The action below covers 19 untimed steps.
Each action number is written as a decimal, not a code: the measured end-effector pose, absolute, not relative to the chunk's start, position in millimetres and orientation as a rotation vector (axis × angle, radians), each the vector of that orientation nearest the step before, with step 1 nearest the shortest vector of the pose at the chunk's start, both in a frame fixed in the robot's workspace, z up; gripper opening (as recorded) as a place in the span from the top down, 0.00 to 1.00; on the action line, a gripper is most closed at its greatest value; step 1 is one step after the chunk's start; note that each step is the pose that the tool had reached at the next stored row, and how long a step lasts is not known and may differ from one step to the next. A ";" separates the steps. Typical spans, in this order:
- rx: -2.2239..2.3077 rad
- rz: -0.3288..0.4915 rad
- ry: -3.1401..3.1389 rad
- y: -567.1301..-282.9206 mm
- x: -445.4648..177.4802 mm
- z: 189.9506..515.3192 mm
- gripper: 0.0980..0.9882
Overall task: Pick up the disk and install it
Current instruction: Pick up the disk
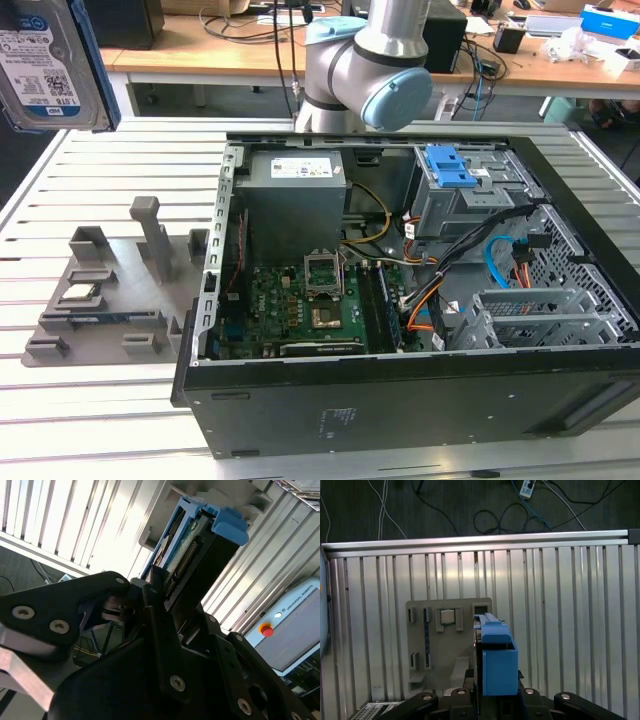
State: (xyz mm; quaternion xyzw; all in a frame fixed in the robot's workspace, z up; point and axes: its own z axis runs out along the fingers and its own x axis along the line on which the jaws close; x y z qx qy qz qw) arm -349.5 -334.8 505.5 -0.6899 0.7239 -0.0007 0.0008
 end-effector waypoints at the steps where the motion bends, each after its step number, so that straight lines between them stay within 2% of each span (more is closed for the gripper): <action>1: -2.166 -0.002 2.273 -334.8 -349.5 508.6 0.70; 9: -2.165 0.003 2.270 -334.8 -349.4 529.1 0.70; 19: -2.164 0.004 2.270 -334.8 -336.1 529.1 0.70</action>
